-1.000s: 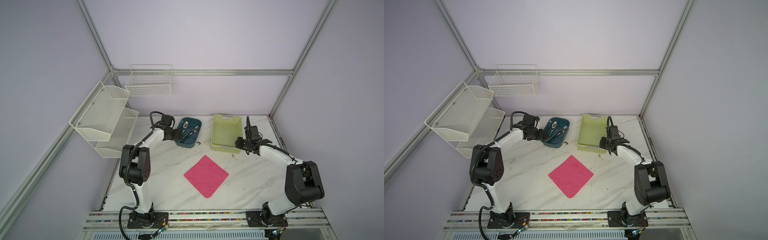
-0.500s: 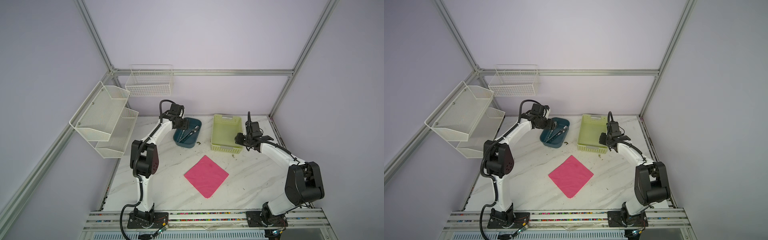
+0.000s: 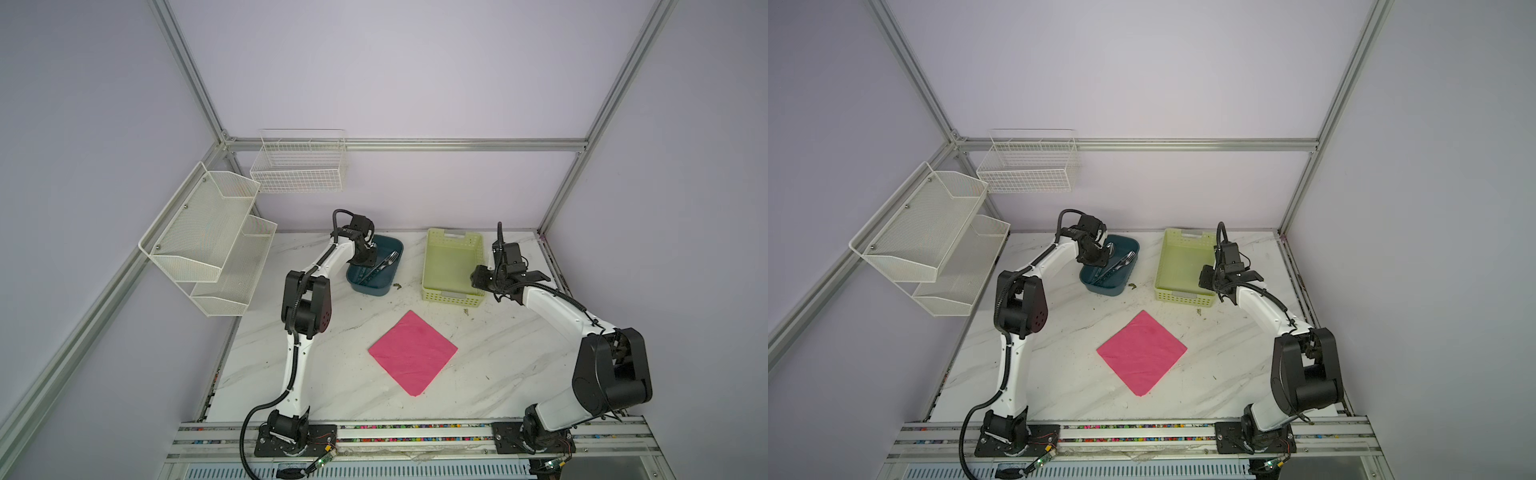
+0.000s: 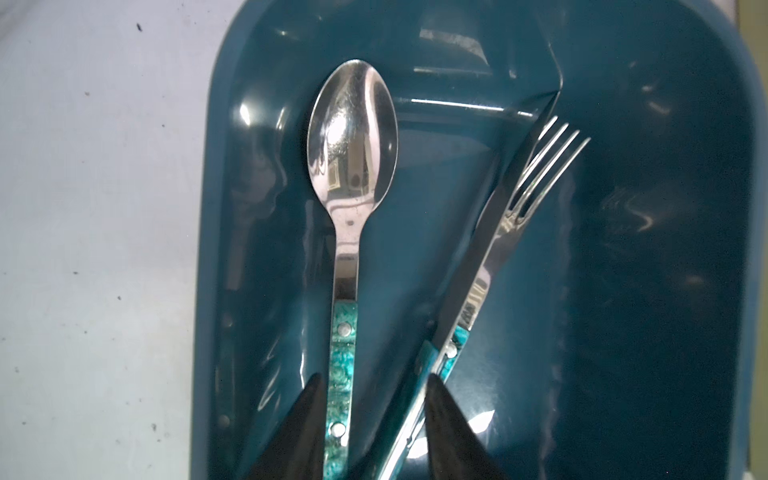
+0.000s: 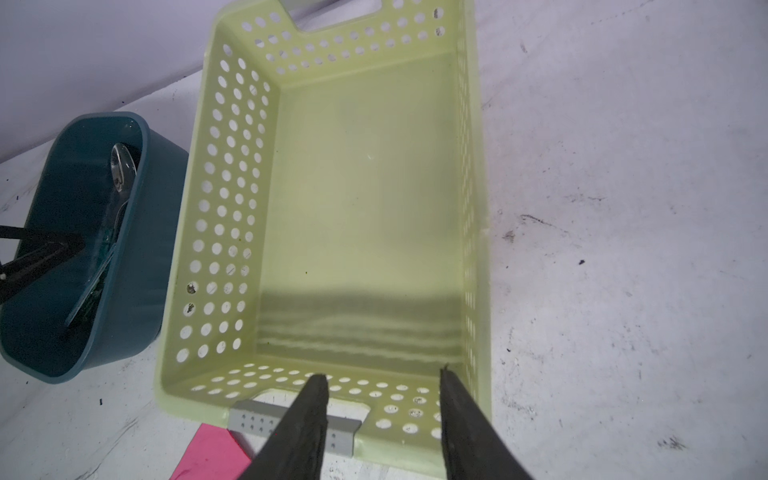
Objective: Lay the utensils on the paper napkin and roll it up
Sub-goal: 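Lower the left gripper and grasp the green-handled spoon by its handle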
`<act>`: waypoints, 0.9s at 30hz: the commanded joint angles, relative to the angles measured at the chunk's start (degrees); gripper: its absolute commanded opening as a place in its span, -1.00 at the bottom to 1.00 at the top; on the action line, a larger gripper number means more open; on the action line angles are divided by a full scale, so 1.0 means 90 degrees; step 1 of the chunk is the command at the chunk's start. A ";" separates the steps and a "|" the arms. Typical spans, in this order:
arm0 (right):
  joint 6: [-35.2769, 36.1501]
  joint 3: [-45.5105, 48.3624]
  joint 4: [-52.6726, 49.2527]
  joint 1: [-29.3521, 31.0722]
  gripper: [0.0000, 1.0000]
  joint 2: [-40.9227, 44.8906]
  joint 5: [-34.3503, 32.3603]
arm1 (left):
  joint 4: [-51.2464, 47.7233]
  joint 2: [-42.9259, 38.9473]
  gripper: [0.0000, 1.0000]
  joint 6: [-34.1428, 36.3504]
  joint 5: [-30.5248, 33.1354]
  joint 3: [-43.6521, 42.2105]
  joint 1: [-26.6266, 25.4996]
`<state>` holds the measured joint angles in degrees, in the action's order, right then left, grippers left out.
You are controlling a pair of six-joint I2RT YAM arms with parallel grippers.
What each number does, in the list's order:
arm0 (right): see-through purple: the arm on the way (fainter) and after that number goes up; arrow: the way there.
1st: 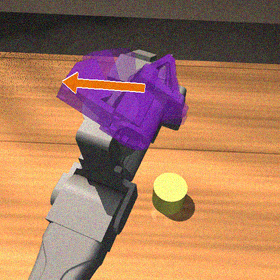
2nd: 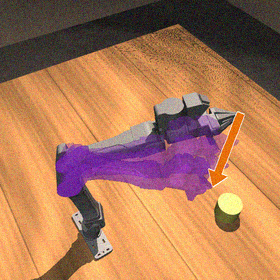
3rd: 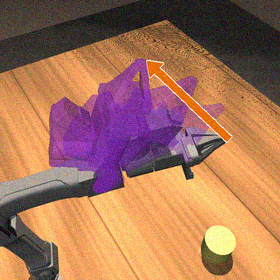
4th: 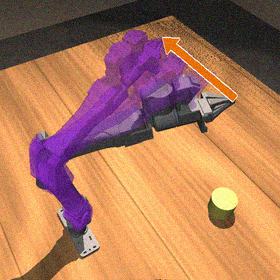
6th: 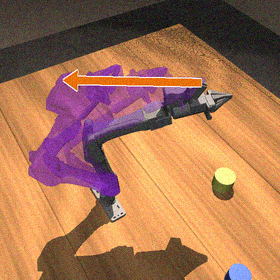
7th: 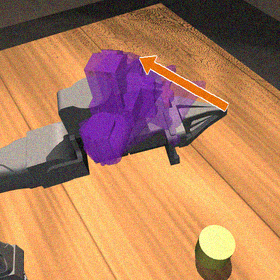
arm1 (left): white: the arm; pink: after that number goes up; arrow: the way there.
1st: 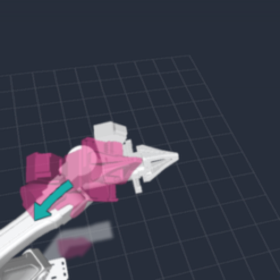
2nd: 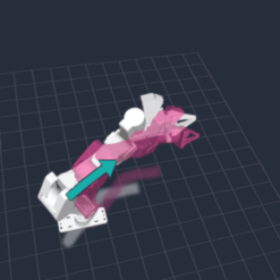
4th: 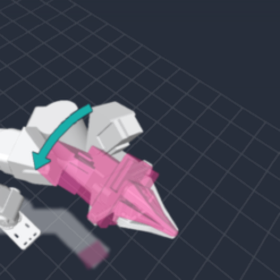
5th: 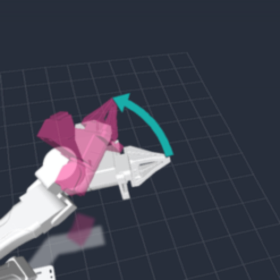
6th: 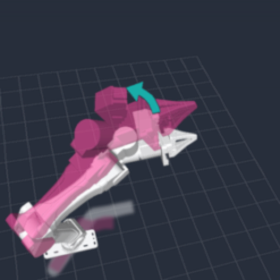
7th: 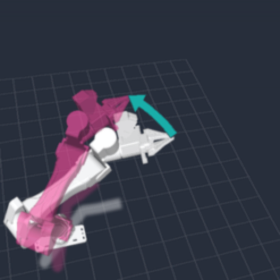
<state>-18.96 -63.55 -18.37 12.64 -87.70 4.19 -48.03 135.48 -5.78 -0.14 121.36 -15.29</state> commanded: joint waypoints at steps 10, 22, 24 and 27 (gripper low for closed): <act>0.0025 -0.0350 -0.0361 -0.0021 -0.07 0.0287 -0.0035 | 0.0133 0.0490 -0.40 0.0272 0.0392 0.0930 0.0019; -0.0016 -0.0242 -0.0391 -0.0019 -0.08 0.0424 -0.0002 | 0.0149 0.0797 -0.56 0.0239 0.0384 0.0950 0.0019; -0.0020 -0.0234 -0.0390 -0.0018 -0.08 0.0443 -0.0010 | 0.0145 0.0816 -0.57 0.0198 0.0449 0.0906 0.0019; -0.0021 -0.0220 -0.0390 -0.0021 -0.07 0.0449 0.0004 | 0.0152 0.0794 -0.60 0.0132 0.0599 0.0813 0.0024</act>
<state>-18.83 -65.36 -20.40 12.62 -85.69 4.14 -46.98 142.34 -4.91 3.64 125.25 -15.33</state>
